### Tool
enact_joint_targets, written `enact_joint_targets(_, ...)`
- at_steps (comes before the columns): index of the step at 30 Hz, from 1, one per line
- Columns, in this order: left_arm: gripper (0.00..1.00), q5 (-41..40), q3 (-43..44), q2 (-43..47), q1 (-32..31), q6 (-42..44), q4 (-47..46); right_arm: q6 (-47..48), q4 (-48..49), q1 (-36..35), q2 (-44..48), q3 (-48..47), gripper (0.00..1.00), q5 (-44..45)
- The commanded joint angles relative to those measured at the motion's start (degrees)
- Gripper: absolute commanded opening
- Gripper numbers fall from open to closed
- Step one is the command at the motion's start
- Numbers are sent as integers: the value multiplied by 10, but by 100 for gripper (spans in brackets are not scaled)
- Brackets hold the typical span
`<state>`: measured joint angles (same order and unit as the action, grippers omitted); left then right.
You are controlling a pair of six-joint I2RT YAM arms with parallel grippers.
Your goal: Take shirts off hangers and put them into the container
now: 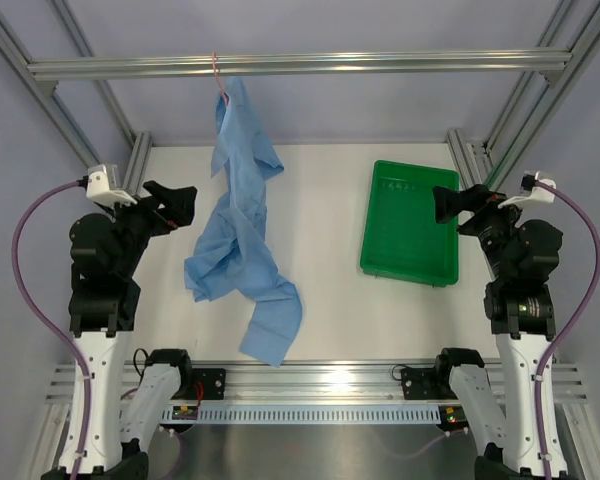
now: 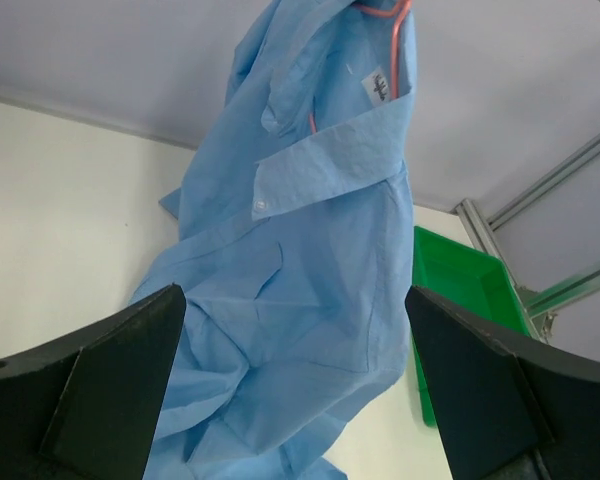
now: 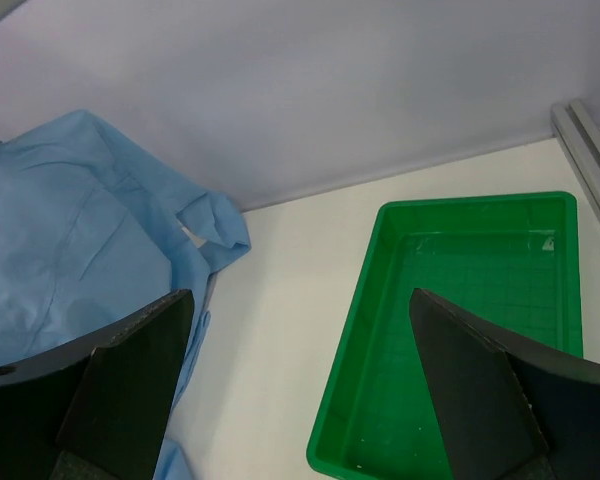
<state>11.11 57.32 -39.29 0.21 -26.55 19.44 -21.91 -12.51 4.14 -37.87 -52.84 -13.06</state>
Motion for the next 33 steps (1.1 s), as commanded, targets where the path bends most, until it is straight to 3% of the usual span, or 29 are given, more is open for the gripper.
enact_joint_targets(1,99,6,58,-50,1,19,38,2,-20,2,-23,-24,100,-1)
enact_joint_targets(8,99,-34,142,-90,-31,29,98,-13,-25,2,-42,-34,99,-31)
enact_joint_targets(10,94,-21,183,-111,-31,33,110,-14,-27,2,-44,-34,100,-30)
enact_joint_targets(21,91,92,332,-253,-29,49,99,-1,-36,2,-54,-39,99,-31)
enact_joint_targets(23,86,188,352,-280,-6,8,69,2,-34,2,-52,-38,99,-30)
enact_joint_targets(26,81,265,355,-325,18,-48,3,3,-36,2,-51,-41,99,-30)
enact_joint_targets(33,75,318,363,-398,37,-89,-67,6,-30,2,-49,-44,100,-35)
